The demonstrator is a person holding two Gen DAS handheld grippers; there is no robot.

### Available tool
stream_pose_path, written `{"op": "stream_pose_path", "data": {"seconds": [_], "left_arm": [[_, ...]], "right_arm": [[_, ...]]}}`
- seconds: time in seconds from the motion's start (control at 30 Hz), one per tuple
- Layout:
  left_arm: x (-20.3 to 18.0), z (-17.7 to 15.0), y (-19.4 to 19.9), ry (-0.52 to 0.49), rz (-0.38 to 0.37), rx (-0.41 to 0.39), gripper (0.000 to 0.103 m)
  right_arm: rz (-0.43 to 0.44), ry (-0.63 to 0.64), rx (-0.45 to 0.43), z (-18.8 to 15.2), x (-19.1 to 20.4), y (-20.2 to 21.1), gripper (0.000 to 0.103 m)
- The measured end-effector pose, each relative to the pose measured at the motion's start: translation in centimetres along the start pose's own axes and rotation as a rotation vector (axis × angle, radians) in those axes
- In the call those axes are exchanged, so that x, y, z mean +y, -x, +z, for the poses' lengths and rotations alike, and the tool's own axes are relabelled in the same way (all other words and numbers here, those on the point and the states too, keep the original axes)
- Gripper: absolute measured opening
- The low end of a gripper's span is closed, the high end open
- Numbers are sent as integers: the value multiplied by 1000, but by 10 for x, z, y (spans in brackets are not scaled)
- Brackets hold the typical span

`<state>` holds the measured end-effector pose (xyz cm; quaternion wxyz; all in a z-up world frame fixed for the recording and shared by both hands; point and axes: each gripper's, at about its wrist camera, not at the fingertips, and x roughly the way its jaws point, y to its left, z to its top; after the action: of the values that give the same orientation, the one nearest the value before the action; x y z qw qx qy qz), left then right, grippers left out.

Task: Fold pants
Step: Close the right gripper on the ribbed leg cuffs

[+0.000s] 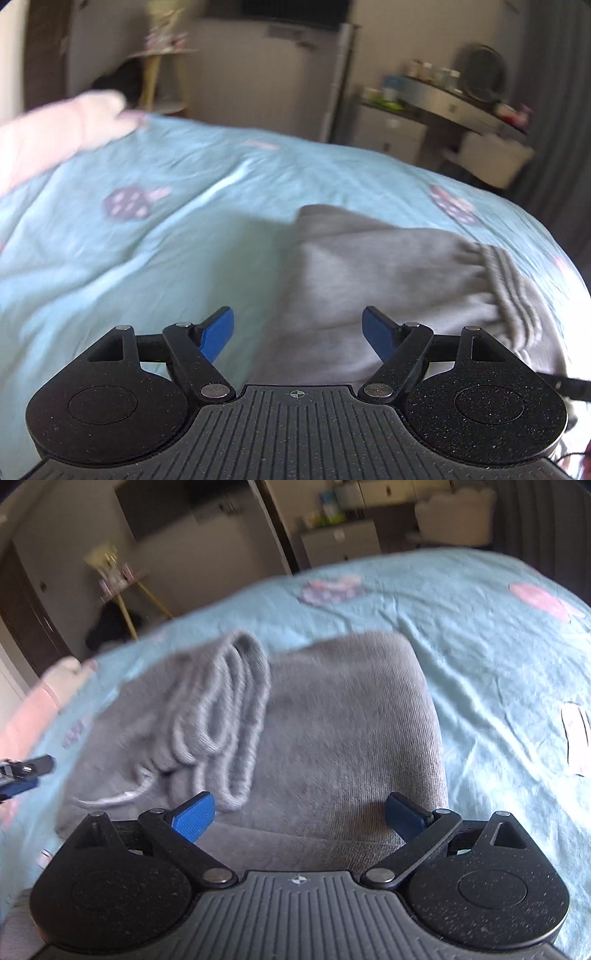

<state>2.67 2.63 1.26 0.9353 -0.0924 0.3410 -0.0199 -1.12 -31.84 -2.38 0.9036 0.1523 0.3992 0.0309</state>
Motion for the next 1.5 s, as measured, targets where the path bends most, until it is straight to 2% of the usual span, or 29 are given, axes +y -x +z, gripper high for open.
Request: {"op": "stream_pose_path", "data": {"seconds": [0.1,0.23,0.5,0.63,0.8,0.87,0.97,1.13,1.23,1.37,1.5], "left_arm": [[13,-11,-5,46,9,32,84],[22,-21,-16,122,-39,104,83],[34,-31,-16,216,-65,130,84],[34,-32,-18,229,-65,142,84],[35,-34,-19,249,-65,155,84],[35,-34,-18,253,-61,156,84],[32,-34,-19,245,-47,164,84],[27,-34,-22,224,-45,174,83],[23,-33,-24,203,-44,186,83],[23,-34,-24,207,-45,190,83],[23,-36,-26,218,-51,201,83]], "right_arm": [[-19,67,24,2,6,-7,99],[-67,179,116,7,17,-19,99],[-125,214,188,22,26,-40,99],[-147,243,183,21,31,-43,99],[-127,249,144,15,30,-34,99],[-85,202,159,19,23,-26,99],[47,48,167,27,4,-6,99],[259,-285,87,37,-40,20,90],[312,-392,84,41,-48,7,90],[352,-454,151,46,-46,-34,90],[437,-531,150,52,-44,-61,97]]}}
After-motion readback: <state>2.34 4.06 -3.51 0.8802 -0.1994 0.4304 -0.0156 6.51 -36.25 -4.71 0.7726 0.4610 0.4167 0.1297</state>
